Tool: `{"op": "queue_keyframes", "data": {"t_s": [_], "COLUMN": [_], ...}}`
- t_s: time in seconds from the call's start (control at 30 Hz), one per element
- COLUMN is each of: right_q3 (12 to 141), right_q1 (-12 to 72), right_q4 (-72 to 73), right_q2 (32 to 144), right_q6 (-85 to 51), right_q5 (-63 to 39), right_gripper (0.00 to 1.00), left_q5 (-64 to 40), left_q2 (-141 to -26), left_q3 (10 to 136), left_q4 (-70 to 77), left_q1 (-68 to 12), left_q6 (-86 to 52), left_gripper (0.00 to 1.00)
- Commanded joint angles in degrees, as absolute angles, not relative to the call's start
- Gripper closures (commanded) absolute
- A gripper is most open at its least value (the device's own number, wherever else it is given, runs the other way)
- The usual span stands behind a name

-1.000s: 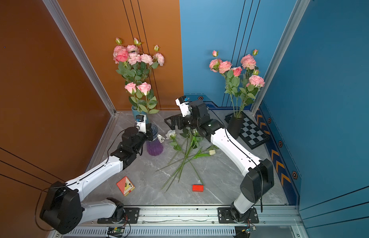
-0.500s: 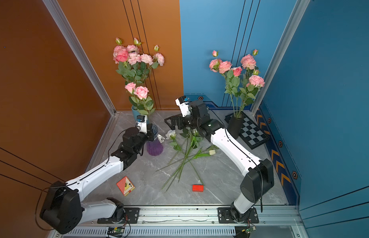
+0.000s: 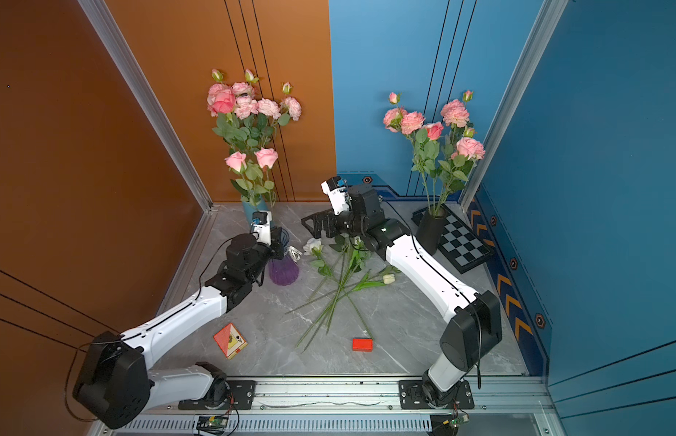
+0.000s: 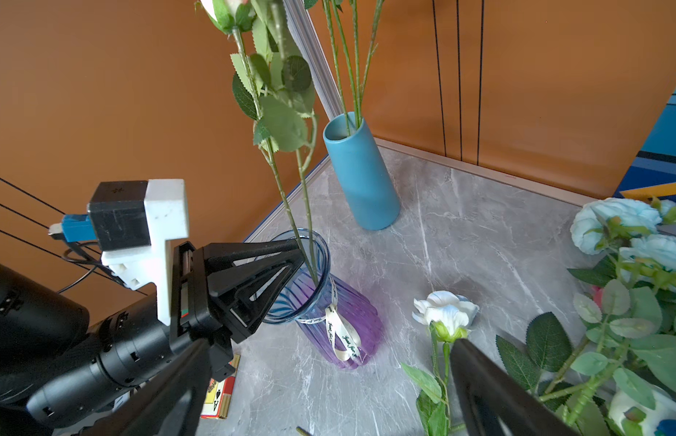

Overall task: Place the pink flowers into the vase
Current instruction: Place the flower in the vase, then pick up the flower at the center of the board.

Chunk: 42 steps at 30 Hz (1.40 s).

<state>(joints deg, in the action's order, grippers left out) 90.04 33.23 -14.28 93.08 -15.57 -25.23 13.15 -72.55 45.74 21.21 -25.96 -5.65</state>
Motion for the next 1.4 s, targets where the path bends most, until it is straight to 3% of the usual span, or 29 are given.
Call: {"op": "queue_keyframes", "data": {"t_s": [0.0, 0.17, 0.77, 0.87, 0.97, 1.0, 1.03, 1.37], "right_q3": [89.12, 88.71, 92.03, 92.7, 93.67, 94.21, 94.74, 98.38], "right_q1": [33.44, 33.44, 30.76, 29.27, 28.01, 27.76, 27.64, 27.61], "right_q4": [-13.77, -13.89, -26.13, -28.42, -30.91, -31.93, -32.83, -34.11], "right_q2": [91.8, 91.38, 97.59, 100.7, 104.41, 105.8, 106.97, 116.44], "right_q6": [-14.5, -14.16, -15.87, -18.92, -21.53, -22.03, -22.3, -24.95], "right_q5": [-23.74, -23.55, -16.39, -16.82, -18.67, -19.61, -20.29, -23.02], "right_gripper": [0.0, 0.0, 0.0, 0.0, 0.0, 0.0, 0.0, 0.0], "left_q5": [14.23, 14.23, 17.87, 17.96, 18.18, 18.03, 17.93, 15.55], "left_q2": [-71.81, -71.41, -66.9, -66.93, -67.58, -68.07, -68.47, -69.06], "left_q3": [45.73, 46.33, 52.44, 53.73, 55.29, 56.02, 56.56, 58.21], "left_q4": [21.28, 21.02, 18.15, 17.78, 17.04, 16.41, 15.81, 11.84], "left_q1": [-26.44, -26.83, -34.45, -36.37, -38.58, -39.23, -39.86, -43.79], "left_q6": [-5.13, -4.68, 3.47, 4.59, 5.79, 6.09, 6.5, 7.14], "left_gripper": [0.82, 0.8, 0.48, 0.35, 0.15, 0.04, 0.01, 0.01]}}
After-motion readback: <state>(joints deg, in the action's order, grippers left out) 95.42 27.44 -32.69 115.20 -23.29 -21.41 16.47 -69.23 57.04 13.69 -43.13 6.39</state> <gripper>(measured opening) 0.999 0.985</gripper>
